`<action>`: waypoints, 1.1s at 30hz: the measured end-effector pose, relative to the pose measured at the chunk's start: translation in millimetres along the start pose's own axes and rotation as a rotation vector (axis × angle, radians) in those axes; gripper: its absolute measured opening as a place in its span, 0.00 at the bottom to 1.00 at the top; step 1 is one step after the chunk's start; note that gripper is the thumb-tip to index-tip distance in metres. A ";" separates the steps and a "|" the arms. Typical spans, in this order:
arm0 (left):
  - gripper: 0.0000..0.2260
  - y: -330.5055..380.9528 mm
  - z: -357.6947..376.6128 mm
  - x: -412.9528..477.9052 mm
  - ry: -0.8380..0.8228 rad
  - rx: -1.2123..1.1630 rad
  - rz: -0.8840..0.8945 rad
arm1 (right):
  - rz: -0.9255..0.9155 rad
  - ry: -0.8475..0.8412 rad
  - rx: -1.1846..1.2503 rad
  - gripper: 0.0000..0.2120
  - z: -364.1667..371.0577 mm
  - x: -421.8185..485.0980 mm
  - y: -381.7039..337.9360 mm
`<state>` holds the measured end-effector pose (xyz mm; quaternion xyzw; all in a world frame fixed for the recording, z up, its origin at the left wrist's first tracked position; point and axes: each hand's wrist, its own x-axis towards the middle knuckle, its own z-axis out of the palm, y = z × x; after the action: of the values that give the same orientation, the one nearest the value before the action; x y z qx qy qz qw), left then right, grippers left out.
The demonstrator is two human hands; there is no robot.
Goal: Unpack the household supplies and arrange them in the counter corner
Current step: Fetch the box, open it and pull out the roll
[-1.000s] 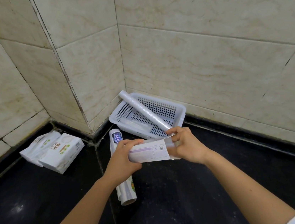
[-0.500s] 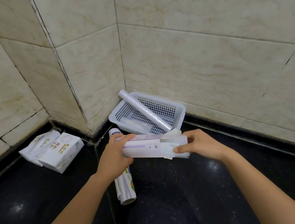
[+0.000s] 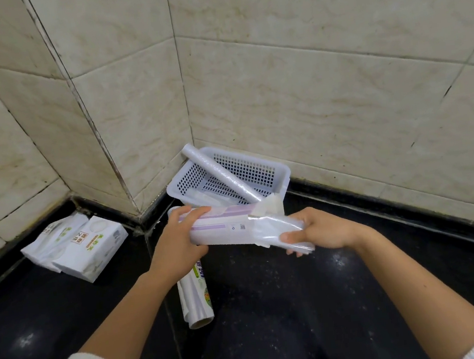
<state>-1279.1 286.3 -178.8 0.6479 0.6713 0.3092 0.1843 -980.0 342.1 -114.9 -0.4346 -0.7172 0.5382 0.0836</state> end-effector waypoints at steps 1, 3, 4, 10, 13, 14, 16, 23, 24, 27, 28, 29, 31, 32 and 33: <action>0.34 -2.5 0.7 0.6 0.001 -0.057 -0.026 | -0.003 -0.008 0.038 0.06 -5.8 -4.0 4.0; 0.35 -7.2 2.0 1.5 0.017 -0.129 -0.076 | -0.004 0.025 0.183 0.08 -16.4 -11.9 11.6; 0.35 -8.9 2.8 1.3 0.015 -0.138 -0.093 | -0.004 0.063 0.281 0.09 -21.0 -14.8 16.0; 0.35 14.6 27.0 -12.1 -0.239 0.021 0.111 | -0.014 0.367 0.542 0.19 -36.5 -13.6 31.2; 0.34 35.5 57.5 -20.2 -0.404 0.164 0.152 | 0.028 0.466 0.538 0.17 -34.3 -2.4 32.7; 0.33 41.0 67.8 -22.7 -0.464 0.203 0.150 | 0.049 0.488 0.537 0.14 -31.6 2.4 33.8; 0.32 51.2 86.3 -27.3 -0.549 0.252 0.148 | 0.111 0.512 0.516 0.13 -23.9 11.5 36.3; 0.40 50.1 117.3 -25.5 -0.799 0.218 0.055 | 0.203 0.470 0.411 0.13 -10.5 40.6 42.9; 0.40 45.6 112.5 -20.3 -0.780 0.167 0.044 | 0.213 0.464 0.379 0.13 -13.5 46.1 43.1; 0.30 32.6 91.4 4.1 -0.412 0.023 0.056 | 0.223 0.467 0.277 0.09 -26.5 66.2 38.5; 0.26 27.4 84.3 16.5 -0.249 0.018 0.053 | 0.222 0.463 0.240 0.08 -30.9 76.1 34.7; 0.24 21.2 77.3 30.2 -0.114 0.038 0.036 | 0.225 0.453 0.199 0.07 -34.3 87.9 30.1; 0.22 6.6 67.5 55.8 0.014 0.098 -0.040 | 0.222 0.411 0.100 0.09 -35.5 113.8 21.9; 0.22 -2.1 65.2 65.9 0.019 0.137 -0.083 | 0.209 0.377 0.038 0.10 -33.5 126.5 18.5; 0.23 -11.2 64.6 73.5 0.001 0.187 -0.118 | 0.189 0.337 -0.028 0.11 -30.5 139.0 16.3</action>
<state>-1252.5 370.3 -222.8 0.6214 0.7343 0.2342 0.1408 -1038.0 463.3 -164.6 -0.5853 -0.6564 0.4531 0.1456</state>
